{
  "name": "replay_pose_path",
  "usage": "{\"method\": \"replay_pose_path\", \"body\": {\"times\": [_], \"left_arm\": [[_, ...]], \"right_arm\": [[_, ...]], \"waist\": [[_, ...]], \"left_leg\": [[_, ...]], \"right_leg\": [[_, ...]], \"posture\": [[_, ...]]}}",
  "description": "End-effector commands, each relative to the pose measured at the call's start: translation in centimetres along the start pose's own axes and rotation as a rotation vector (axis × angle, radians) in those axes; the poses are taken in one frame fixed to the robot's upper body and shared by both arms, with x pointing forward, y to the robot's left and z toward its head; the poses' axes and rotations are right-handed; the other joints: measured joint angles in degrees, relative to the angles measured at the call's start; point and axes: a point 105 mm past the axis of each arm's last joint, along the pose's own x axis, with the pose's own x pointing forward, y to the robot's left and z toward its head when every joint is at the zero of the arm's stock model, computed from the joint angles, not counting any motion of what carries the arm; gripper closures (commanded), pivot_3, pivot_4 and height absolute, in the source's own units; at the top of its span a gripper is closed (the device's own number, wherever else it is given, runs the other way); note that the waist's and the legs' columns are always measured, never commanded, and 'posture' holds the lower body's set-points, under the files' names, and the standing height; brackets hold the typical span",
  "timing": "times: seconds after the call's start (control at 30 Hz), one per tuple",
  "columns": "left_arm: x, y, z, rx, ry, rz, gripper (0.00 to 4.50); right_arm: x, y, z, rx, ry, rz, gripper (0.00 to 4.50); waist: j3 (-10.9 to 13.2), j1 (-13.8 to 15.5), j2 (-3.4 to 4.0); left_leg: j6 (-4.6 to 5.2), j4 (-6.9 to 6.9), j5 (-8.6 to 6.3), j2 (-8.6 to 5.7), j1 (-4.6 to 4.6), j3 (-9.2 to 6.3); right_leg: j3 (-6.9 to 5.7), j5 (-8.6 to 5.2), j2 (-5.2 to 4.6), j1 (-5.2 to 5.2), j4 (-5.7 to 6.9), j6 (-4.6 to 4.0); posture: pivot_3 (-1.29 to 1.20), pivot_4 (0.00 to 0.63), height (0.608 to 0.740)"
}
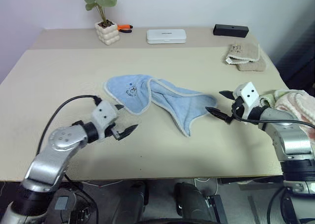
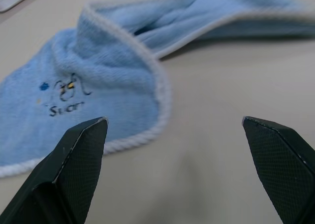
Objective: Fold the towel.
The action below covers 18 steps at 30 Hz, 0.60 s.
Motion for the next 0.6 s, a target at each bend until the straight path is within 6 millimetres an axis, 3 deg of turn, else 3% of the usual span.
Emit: {"method": "replay_pose_path", "body": {"times": [0.03, 0.37, 0.47, 0.6], "left_arm": [[1.6, 0.7, 0.3, 0.008, -0.014, 0.062, 0.01], [5.5, 0.3, -1.0, -0.11, -0.003, 0.005, 0.01], [5.7, 0.9, -1.2, -0.106, 0.003, 0.028, 0.9], [5.7, 1.6, -1.2, -0.098, -0.011, 0.058, 2.82]], "right_arm": [[0.5, 0.6, 1.7, -0.034, -0.052, 0.003, 0.0], [0.8, 2.2, 2.1, -0.006, -0.083, 0.007, 0.0], [0.9, 2.2, 2.2, -0.007, -0.089, 0.002, 0.0], [0.9, 2.5, 2.6, -0.007, -0.099, 0.004, 0.0]], "waist": [[0.0, 0.0, 0.0], [0.0, 0.1, 0.01], [0.0, 0.1, 0.01], [0.0, -0.1, 0.01]], "left_leg": [[0.0, 0.0, 0.0, -0.01, 0.0, 0.0], [0.01, 0.03, 0.0, -0.04, 0.0, -0.03], [0.01, 0.06, 0.0, -0.06, 0.0, -0.02], [0.01, 0.05, 0.0, -0.05, 0.01, -0.03]], "right_leg": [[0.0, 0.07, 0.0, 0.0, 0.0, 0.13], [-0.02, 0.1, 0.01, 0.01, 0.03, 0.2], [-0.02, 0.11, -0.02, 0.03, 0.03, 0.2], [-0.02, 0.11, 0.0, 0.01, 0.04, 0.2]], "posture": [[0.0, 0.15, 0.731], [0.0, 0.15, 0.731], [0.0, 0.15, 0.731], [0.0, 0.15, 0.731]]}}
